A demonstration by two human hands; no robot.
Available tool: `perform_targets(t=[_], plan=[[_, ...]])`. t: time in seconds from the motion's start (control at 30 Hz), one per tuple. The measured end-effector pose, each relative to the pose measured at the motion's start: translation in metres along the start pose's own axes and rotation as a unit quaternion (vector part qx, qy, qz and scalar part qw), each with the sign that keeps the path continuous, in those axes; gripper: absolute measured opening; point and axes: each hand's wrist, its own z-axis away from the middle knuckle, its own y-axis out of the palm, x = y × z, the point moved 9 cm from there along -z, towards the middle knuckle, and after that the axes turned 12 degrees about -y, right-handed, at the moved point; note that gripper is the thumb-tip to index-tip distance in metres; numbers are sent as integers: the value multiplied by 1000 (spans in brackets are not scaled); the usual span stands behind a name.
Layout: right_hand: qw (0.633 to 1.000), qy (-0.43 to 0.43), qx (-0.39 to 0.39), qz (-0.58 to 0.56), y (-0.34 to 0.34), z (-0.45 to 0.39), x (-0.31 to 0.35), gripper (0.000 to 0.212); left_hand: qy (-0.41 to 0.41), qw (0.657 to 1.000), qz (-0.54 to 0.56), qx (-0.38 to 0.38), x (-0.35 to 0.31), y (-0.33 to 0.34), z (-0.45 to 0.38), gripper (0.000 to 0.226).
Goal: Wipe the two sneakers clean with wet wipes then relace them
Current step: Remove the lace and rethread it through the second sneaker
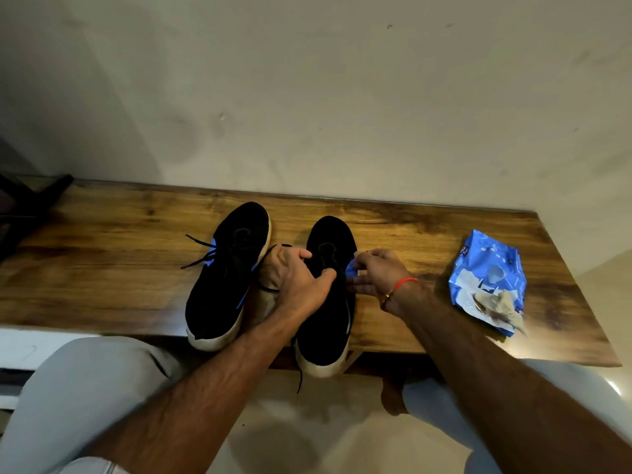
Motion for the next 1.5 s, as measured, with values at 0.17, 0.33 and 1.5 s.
perform_targets(t=[0.17,0.33,1.5], plan=[[963,-143,-170,153,-72,-15,38,8,108,988,-85,-70,-12,-15,8,54],[799,-334,-64,496,-25,-1,55,35,162,976,-108,-93,-16,-21,12,35],[695,-318,113,635,41,5,47,26,132,973,-174,-71,-11,-44,3,48]])
